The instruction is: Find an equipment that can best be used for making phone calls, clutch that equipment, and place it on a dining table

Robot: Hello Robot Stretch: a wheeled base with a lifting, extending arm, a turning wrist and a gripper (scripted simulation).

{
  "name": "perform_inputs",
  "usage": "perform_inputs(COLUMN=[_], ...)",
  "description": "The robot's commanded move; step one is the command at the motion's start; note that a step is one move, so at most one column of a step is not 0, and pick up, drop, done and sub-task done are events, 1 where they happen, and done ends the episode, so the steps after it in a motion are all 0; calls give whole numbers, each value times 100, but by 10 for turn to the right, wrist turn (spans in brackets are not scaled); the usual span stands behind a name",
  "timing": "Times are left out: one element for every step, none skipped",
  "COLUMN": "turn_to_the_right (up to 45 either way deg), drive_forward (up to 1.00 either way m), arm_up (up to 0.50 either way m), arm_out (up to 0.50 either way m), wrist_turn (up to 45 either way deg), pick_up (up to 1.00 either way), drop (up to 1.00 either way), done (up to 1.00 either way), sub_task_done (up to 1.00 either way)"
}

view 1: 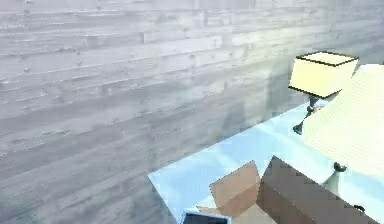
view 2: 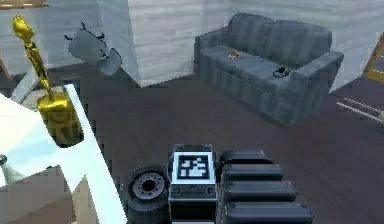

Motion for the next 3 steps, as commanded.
perform_inputs(turn_to_the_right=[-360, 0, 0], drive_forward=[0, 0, 0], arm_up=[0, 0, 0], arm_out=[0, 48, 0], wrist_turn=[0, 0, 450], pick_up=[0, 0, 0], drop=[0, 0, 0], done=[0, 0, 0], sub_task_done=[0, 0, 0])
